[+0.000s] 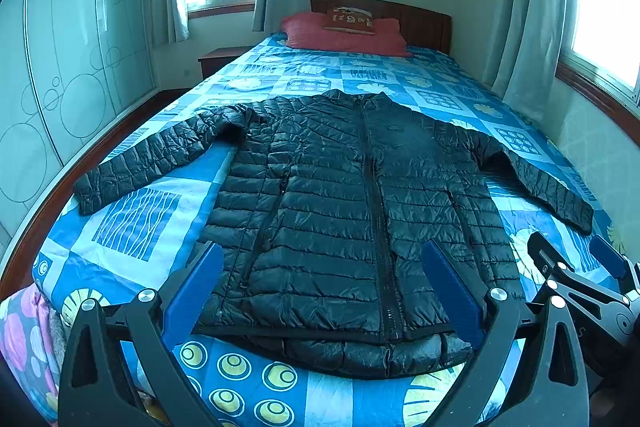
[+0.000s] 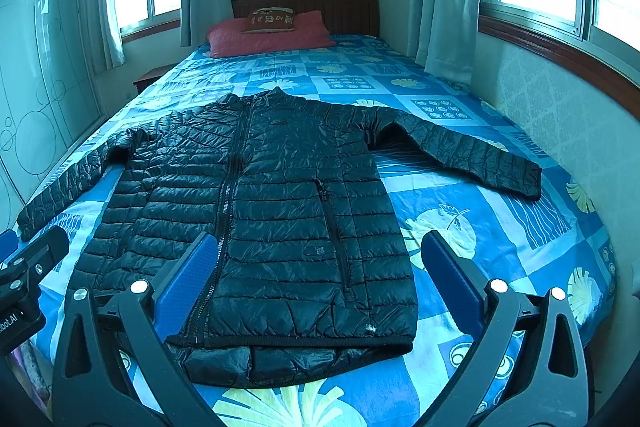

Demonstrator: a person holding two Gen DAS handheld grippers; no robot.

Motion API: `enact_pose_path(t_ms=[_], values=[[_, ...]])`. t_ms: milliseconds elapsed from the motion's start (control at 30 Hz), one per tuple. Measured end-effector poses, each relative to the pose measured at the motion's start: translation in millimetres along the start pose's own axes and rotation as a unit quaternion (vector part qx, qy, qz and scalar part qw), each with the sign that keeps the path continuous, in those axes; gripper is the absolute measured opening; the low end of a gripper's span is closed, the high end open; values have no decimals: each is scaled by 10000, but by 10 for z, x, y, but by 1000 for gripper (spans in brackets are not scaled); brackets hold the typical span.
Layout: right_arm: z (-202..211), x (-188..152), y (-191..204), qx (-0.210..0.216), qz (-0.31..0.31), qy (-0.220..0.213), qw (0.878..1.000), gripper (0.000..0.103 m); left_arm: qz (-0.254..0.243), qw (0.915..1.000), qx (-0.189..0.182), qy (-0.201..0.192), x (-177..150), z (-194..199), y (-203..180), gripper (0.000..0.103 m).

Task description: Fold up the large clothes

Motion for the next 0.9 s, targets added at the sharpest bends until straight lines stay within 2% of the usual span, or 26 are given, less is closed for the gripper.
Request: enact_pose_path(t_ms=[900], values=[[11, -26, 60, 14, 28, -4, 10000, 101, 12, 10000, -39, 23, -85, -40, -16, 98]])
Point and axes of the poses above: each gripper's, at about its wrist camera, not at the fingertips, and z roughly against the way its jaws point, y to its left, x to its top, the point moved 9 cm from there along -z, roughly the way its jaws point, and after that the axes turned 13 degrees about -z, right-handed, at the moved point
